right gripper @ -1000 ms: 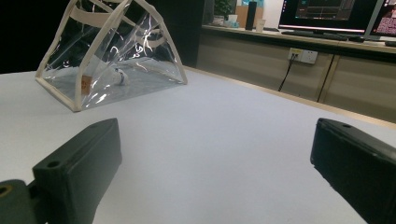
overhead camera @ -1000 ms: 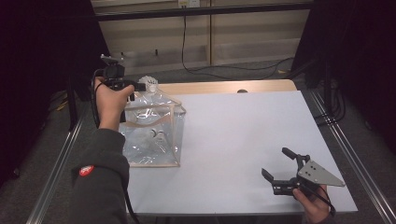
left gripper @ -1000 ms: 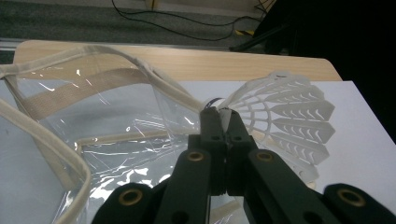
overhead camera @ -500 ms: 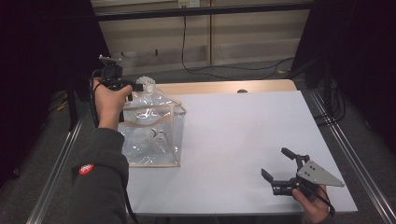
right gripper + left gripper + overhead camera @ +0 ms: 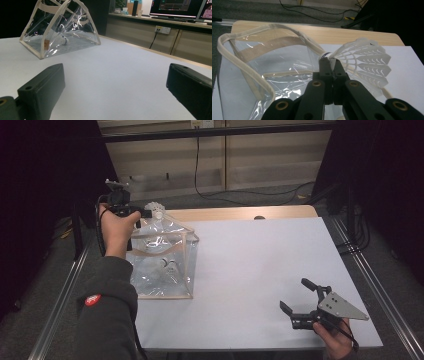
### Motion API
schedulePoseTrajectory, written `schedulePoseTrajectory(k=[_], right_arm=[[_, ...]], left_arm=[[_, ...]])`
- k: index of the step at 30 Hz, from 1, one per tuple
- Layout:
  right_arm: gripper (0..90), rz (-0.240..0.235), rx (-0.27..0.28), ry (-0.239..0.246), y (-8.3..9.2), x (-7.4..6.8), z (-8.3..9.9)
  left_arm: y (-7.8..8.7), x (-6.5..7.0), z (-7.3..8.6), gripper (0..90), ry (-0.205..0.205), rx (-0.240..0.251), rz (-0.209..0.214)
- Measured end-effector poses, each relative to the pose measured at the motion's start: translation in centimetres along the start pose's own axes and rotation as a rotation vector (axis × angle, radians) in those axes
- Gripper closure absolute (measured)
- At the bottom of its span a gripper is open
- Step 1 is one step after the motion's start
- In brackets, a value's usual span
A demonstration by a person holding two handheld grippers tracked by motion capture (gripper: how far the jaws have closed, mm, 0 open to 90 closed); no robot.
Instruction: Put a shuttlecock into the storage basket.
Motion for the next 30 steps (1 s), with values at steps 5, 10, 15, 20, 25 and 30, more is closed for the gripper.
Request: schedulePoseTrajectory(k=[5,10,15,20,25,30], right_arm=[[1.7,-0.001,0.000,0.000,0.0,0.0,0.0],[1.7,-0.001,-0.001,-0.002,0.0,-0.1,0.0],[1.7,-0.004,-0.005,-0.002,0.0,-0.2,0.0],[1.7,-0.004,-0.003,-0.001,0.0,-0.1,0.0],[1.7,-0.006,-0.006,-0.002,0.0,-0.1,0.1],[1.7,-0.011,-0.003,0.002,-0.1,-0.2,0.1]], left_arm=[[0.1,-0.3,0.0,89.9,0.006,-0.001,-0.006],[0.0,-0.5,0.0,89.8,-0.001,-0.001,-0.012],[0.0,-0.5,0.0,89.8,0.006,-0.002,-0.011],[-0.1,-0.8,0.0,89.7,0.011,0.001,-0.017],[-0.2,-1.2,0.2,89.6,0.010,-0.008,-0.027],[-0.4,-1.5,0.4,89.4,0.015,-0.012,-0.036]])
Point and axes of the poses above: each handheld gripper's, and its own axes: y roughly backward along the jaws, z roughly out of its underside, x roughly to its right, the point moved 5 cm from there along -y, roughly forward along the jaws, and after that the axes turned 1 degree about z, right-handed, at the moved point
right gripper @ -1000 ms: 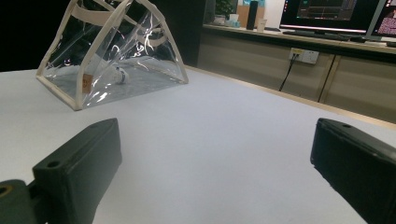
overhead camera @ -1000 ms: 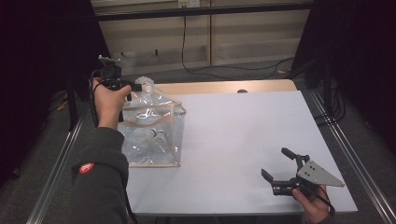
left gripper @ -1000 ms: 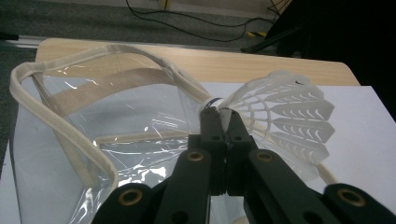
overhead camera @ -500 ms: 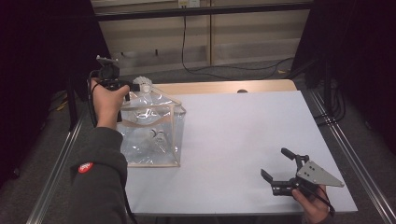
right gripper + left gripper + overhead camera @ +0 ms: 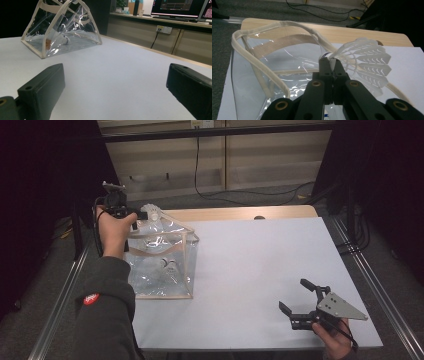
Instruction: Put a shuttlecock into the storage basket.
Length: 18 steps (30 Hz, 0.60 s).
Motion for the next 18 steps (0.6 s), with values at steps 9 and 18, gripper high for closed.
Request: schedulePoseTrajectory(k=[9,18], right_arm=[[1.7,0.007,0.000,-0.006,0.05,0.07,0.01],[1.7,0.006,-0.003,-0.005,0.07,0.03,0.02]], left_arm=[[-0.39,-0.26,0.13,83.1,-0.013,0.011,0.000],[-0.34,0.45,0.18,82.1,-0.026,0.004,0.033]])
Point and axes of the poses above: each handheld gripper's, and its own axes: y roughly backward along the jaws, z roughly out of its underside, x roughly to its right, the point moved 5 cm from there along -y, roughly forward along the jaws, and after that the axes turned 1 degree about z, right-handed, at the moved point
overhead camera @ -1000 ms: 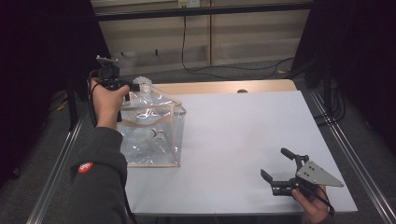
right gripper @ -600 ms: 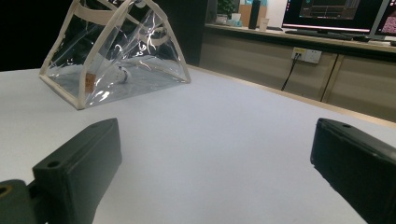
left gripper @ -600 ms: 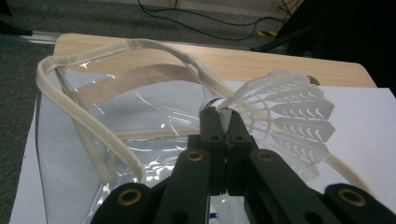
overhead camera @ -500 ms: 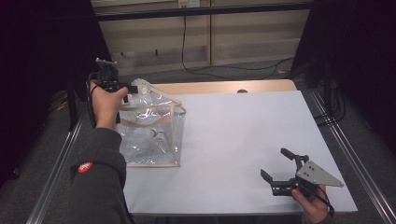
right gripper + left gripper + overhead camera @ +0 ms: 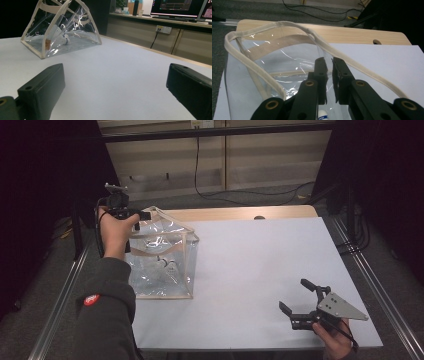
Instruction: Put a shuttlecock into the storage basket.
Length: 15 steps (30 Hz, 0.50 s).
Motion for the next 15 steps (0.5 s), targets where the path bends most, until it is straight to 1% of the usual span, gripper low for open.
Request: schedulePoseTrajectory(k=[3,4,9,10,15], right_arm=[[1.7,0.000,0.000,0.003,0.0,0.0,0.0],[1.7,0.000,0.000,0.003,0.0,0.0,0.0],[1.7,0.002,0.001,-0.001,0.0,0.0,0.0],[1.7,0.003,0.000,-0.002,0.0,0.0,0.0],[1.7,0.004,0.001,-0.009,0.0,0.0,0.0]], left_arm=[[0.0,0.4,0.1,81.7,0.003,0.000,0.009],[0.1,0.4,0.1,81.8,-0.007,-0.006,0.016],[0.1,1.2,0.2,80.7,-0.011,-0.008,0.046],[0.2,1.3,0.3,80.4,-0.021,-0.017,0.051],[0.2,1.9,0.6,78.5,-0.024,-0.023,0.076]])
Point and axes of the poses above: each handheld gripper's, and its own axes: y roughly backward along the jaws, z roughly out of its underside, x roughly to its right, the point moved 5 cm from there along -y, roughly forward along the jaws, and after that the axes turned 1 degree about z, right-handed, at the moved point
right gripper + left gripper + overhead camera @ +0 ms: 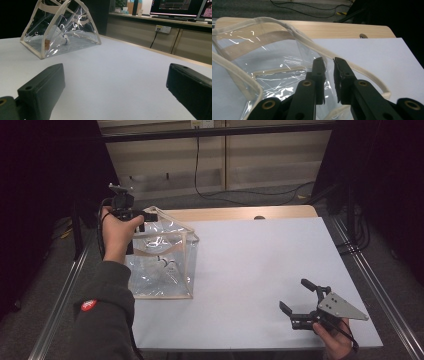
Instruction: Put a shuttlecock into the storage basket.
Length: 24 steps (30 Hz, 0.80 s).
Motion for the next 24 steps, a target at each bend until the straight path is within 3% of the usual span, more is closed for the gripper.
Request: schedulePoseTrajectory(k=[24], right_arm=[[1.7,-0.003,0.001,0.012,-0.1,-0.1,0.0]], left_arm=[[0.5,1.9,1.0,67.2,-0.047,-0.032,0.086]])
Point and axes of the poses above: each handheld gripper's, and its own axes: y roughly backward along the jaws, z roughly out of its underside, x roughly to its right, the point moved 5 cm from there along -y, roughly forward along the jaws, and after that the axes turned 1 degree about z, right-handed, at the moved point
